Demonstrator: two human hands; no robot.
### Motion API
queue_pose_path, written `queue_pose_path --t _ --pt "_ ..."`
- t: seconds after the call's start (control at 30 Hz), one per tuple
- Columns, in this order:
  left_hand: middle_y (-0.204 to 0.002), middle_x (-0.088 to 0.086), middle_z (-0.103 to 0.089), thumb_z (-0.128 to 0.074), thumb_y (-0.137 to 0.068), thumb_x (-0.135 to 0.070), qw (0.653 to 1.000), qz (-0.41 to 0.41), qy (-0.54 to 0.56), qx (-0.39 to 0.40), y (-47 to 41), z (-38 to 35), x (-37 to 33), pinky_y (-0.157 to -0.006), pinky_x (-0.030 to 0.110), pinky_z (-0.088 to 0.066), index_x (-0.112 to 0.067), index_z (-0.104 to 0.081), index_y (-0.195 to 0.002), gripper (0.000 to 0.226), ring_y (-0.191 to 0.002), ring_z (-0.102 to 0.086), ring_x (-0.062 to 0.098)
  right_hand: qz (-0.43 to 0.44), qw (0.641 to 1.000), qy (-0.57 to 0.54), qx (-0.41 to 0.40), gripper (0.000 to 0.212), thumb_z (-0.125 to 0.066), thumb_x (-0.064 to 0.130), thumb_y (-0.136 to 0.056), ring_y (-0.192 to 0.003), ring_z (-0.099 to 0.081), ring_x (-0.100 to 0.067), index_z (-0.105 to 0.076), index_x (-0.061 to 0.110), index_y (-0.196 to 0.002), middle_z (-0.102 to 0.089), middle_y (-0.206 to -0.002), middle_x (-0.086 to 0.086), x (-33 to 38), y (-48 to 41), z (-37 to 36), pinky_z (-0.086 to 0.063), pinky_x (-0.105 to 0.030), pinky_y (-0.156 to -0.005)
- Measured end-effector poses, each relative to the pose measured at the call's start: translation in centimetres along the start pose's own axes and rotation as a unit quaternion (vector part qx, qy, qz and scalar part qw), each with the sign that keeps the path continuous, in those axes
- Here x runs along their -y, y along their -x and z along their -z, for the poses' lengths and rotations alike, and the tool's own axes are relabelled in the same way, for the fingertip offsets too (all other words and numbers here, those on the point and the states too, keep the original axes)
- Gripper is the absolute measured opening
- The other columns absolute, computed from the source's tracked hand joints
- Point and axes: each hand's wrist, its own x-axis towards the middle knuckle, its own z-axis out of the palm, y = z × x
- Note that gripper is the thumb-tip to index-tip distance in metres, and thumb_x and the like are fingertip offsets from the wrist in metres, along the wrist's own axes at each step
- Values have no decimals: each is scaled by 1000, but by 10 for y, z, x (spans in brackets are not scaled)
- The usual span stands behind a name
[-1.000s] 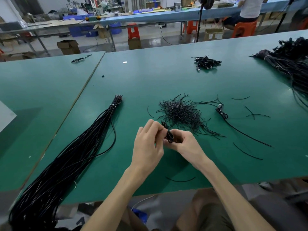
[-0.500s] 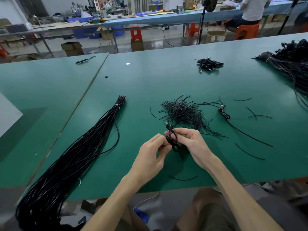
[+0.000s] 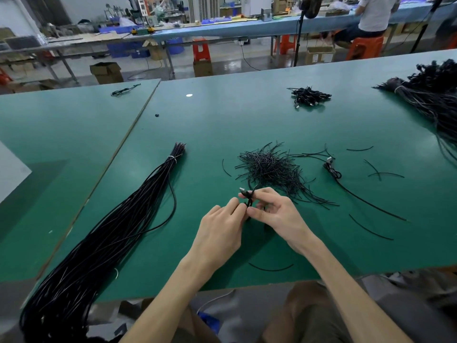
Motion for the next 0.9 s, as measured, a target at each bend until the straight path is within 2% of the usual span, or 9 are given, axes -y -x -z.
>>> queue_pose_path --t 0.1,0.2,0.27,0.37,0.47,0.53,0.63,0.77,0.9 --pt "-76 0 -48 -69 -93 -6 1000 8 -2 -10 -1 0 1 -55 28 -30 -12 -54 -81 20 -53 -24 21 12 1000 -25 -11 28 -74 7 -91 -101 -59 -22 -79 21 -115 -59 -105 -4 -1 1 1 -52 -34 -93" --pt "-76 0 -49 -70 -93 -7 1000 7 -6 -7 -1 0 1 -52 29 -33 -11 -57 -81 18 -50 -29 22 14 1000 -21 -2 26 -72 9 -94 -112 -59 -29 -79 23 -115 -59 -111 -13 -1 1 1 -52 -33 -96" --pt "-76 1 -50 -70 -94 -8 1000 -1 -5 -11 -1 -1 2 -51 32 -37 -11 -58 -81 18 -50 -33 24 7 999 -32 4 24 -72 19 -95 -107 -59 -27 -78 22 -117 -58 -116 -15 2 2 1 -50 -30 -93" --pt "-78 0 -52 -66 -97 -13 1000 -27 0 -15 -1 -2 2 -52 32 -39 -11 -60 -84 14 -51 -35 23 6 999 -48 -21 26 -72 31 -90 -108 -65 -11 -79 18 -112 -67 -115 -10 2 2 0 -52 -24 -91" --pt "-78 0 -53 -56 -102 -18 999 -50 3 -17 1 -4 0 -54 32 -41 -11 -64 -89 17 -53 -33 20 -3 998 -55 -38 29 -78 32 -84 -99 -71 -13 -78 14 -106 -74 -108 -4 1 2 -1 -55 -24 -88" --pt "-77 -1 -53 -59 -102 -17 998 -50 13 -23 2 -5 0 -54 34 -42 -10 -66 -92 14 -55 -31 19 -10 997 -69 -37 30 -82 28 -80 -93 -75 -18 -76 11 -104 -76 -103 -4 -1 2 -1 -57 -24 -85" --pt "-75 0 -53 -68 -98 -14 998 -37 30 -27 3 -4 2 -55 35 -44 -9 -67 -88 12 -54 -34 20 -8 997 -63 -43 17 -83 18 -85 -92 -73 -14 -78 13 -100 -77 -97 -3 -4 1 0 -56 -23 -85" --pt "-74 1 -52 -67 -97 -15 998 -28 42 -32 3 -4 2 -54 34 -43 -9 -65 -85 14 -55 -31 19 -1 997 -56 -46 10 -80 14 -88 -97 -71 -10 -79 18 -97 -77 -98 0 -7 1 1 -54 -21 -87" --pt "-81 -2 -54 -67 -99 -14 989 49 141 -8 2 -4 8 -60 39 -46 -9 -64 -90 11 -62 -48 24 10 995 -88 -42 12 -79 13 -87 -110 -68 -16 -79 19 -97 -76 -106 -2 -8 0 4 -52 -26 -96"
